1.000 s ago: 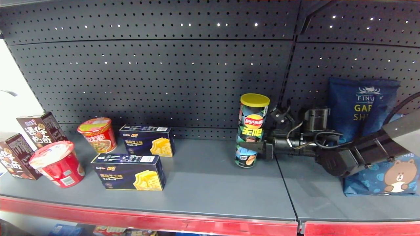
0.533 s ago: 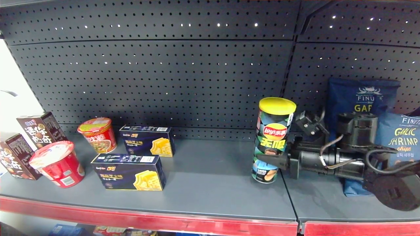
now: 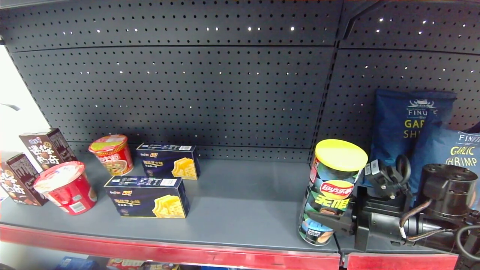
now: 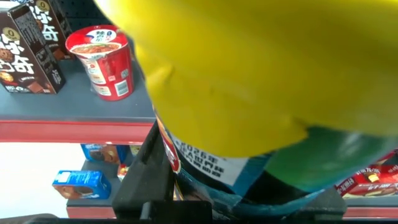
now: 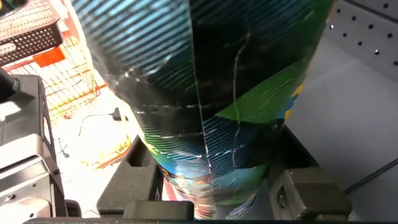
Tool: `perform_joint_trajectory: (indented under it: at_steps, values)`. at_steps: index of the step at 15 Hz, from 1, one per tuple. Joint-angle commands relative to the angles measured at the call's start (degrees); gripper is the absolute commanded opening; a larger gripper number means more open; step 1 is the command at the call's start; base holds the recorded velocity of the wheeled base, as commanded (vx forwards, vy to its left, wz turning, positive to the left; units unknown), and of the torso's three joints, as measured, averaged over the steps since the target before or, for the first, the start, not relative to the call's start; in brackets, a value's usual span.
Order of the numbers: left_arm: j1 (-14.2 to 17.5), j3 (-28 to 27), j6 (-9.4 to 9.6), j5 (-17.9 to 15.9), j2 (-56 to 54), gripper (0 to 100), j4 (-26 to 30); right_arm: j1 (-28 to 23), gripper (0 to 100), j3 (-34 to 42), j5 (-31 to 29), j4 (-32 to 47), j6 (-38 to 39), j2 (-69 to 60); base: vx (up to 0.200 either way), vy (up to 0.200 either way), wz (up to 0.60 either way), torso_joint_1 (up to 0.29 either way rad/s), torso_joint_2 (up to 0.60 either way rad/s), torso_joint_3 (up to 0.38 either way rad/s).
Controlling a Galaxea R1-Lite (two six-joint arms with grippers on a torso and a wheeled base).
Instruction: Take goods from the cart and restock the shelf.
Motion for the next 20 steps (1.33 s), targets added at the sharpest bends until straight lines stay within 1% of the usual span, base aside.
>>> perform_joint_trajectory:
  at_steps: [1,11,12,14,16,18,20]
  values:
    - [0.0,-0.03,-0.03,0.03,-0.39,0,0.11,0.05,0,-0.43,0.01,-1.32,0.16,2.9,0.0,0.0,0.0,0.0,0.0,0.0]
    - [-0.18,0.59,-0.12,0.03,-0.3,0,0.02,0.14,0,-5.61,0.27,-3.86,0.42,11.07,0.0,0.0,0.0,0.0,0.0,0.0]
    - [-0.18,0.76,-0.12,0.03,-0.3,0,0.02,0.14,100,-5.88,0.19,-4.83,0.42,11.42,0.0,0.0,0.0,0.0,0.0,0.0]
    - [-0.18,0.94,-0.21,-0.06,-0.3,0,0.02,0.23,100,-5.35,0.19,-5.01,0.42,10.81,0.0,0.0,0.0,0.0,0.0,0.0]
    - [-0.18,1.03,-0.3,-0.06,-0.3,0,0.02,0.14,100,-3.15,-0.78,-5.36,0.34,7.12,0.0,0.0,0.0,0.0,0.0,0.0]
    - [-0.18,1.12,-0.3,-0.06,-0.3,0,0.02,-0.21,100,0.36,-3.59,-4.83,0.34,2.11,0.0,0.0,0.0,0.0,0.0,0.0]
    - [-0.18,1.47,-0.3,-0.06,-0.3,0,0.02,-1.44,100,4.41,-4.03,-4.65,0.34,-2.37,0.0,0.0,0.0,0.0,0.0,0.0]
